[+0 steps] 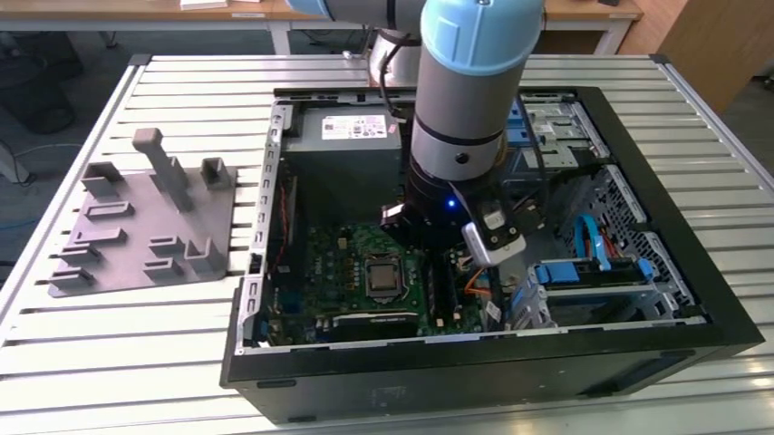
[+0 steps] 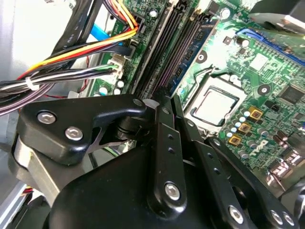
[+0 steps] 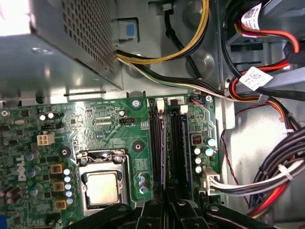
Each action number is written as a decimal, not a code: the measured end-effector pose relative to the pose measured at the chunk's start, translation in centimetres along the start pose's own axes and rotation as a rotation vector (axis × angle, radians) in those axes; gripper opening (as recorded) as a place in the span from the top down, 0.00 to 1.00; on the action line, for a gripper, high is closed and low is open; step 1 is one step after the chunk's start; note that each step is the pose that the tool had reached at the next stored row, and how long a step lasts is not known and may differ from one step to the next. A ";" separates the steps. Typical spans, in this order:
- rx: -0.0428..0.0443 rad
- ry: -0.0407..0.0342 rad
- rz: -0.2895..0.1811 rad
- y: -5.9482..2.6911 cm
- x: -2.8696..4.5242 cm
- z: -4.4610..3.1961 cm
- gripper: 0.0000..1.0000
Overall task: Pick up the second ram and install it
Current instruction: 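Insert the second ram into the second slot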
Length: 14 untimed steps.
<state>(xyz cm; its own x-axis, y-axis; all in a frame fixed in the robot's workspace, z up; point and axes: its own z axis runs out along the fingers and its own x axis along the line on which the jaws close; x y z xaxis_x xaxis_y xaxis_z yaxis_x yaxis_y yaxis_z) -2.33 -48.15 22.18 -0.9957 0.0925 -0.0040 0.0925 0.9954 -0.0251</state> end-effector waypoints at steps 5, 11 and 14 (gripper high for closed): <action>0.0008 -0.0001 0.000 -0.02 0.00 -0.75 0.86; 0.0326 0.0063 -0.009 0.00 -0.16 -0.73 0.86; 0.0343 0.0063 -0.009 -0.01 -0.17 -0.74 0.86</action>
<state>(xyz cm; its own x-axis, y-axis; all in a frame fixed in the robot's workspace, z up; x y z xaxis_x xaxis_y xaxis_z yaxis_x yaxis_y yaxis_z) -2.16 -48.15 22.91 -0.9965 0.0833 0.0028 0.0830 0.9948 -0.0593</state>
